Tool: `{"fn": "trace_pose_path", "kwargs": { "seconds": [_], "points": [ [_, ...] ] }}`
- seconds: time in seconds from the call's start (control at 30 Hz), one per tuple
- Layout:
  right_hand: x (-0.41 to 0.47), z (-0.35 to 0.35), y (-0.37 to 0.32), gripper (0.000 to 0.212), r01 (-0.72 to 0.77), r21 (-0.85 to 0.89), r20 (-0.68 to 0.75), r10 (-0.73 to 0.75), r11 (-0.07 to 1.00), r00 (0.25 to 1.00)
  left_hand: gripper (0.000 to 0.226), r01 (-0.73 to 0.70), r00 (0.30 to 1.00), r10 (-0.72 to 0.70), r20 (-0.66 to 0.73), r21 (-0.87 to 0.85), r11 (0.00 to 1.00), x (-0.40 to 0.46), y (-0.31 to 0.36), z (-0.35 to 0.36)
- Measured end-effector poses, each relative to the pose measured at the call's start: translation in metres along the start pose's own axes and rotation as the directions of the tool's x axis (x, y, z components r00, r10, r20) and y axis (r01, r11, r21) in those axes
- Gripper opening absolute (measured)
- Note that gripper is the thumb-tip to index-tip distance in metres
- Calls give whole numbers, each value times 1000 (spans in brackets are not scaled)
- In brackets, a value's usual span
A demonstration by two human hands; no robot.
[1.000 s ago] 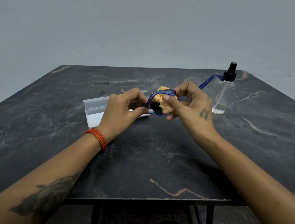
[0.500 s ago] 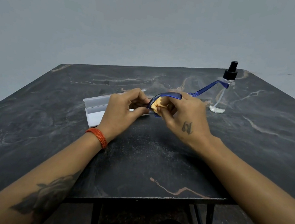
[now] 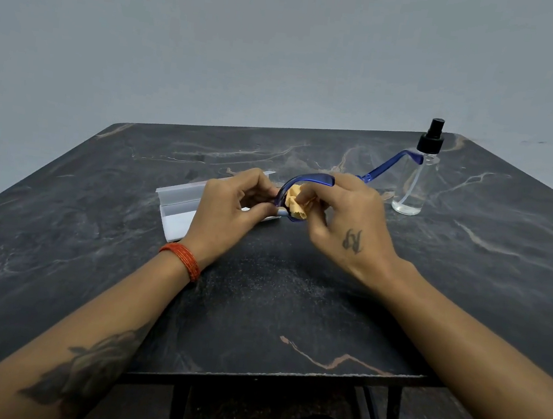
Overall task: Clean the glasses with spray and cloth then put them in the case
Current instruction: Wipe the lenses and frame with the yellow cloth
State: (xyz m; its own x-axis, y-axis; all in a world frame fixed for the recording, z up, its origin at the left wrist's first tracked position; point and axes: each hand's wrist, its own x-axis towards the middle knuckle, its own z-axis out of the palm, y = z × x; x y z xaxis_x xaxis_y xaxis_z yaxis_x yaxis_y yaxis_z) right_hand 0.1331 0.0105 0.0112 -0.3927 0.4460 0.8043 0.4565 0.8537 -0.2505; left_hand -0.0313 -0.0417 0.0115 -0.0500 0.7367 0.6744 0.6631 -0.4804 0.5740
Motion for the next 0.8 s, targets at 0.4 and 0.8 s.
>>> {"fn": "trace_pose_path", "kwargs": {
  "seconds": [0.4, 0.8],
  "points": [
    [3, 2, 2, 14, 9, 45, 96, -14, 999, 995, 26, -10, 1000, 10, 11, 14, 1000, -1, -3, 0],
    [2, 4, 3, 23, -49, -30, 99, 52, 998, 994, 32, -7, 1000, 7, -21, -20, 1000, -2, 0, 1]
  ]
}}
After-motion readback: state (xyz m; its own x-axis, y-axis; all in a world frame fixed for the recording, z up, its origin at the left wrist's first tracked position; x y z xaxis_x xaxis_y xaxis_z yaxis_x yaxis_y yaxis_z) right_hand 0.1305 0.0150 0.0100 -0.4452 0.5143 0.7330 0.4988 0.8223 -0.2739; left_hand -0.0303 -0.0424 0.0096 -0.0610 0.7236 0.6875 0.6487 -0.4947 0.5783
